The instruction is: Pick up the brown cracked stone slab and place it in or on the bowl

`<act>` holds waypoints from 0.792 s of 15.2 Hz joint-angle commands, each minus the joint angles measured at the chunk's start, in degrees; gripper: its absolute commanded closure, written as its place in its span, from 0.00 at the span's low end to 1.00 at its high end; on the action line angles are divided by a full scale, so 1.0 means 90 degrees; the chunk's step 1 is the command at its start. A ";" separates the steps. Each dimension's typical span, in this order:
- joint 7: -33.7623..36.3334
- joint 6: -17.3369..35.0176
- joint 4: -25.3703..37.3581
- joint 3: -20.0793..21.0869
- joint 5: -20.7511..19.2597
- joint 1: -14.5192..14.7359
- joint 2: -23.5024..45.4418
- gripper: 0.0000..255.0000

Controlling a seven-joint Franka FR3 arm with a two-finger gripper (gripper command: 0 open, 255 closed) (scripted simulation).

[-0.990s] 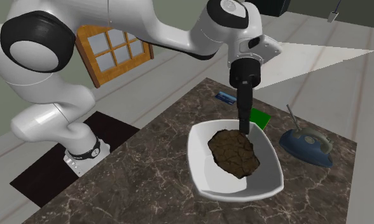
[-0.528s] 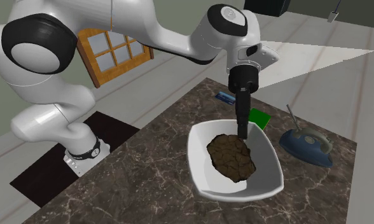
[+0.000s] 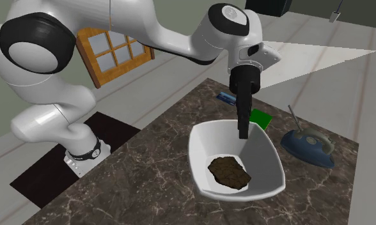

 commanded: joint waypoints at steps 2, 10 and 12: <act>-0.0011 -0.0161 0.0156 0.0075 0.0005 0.0194 0.0134 0.00; -0.0046 -0.0752 0.0654 0.0156 -0.0081 0.0679 0.0393 0.00; -0.0046 -0.0752 0.0654 0.0156 -0.0081 0.0679 0.0393 0.00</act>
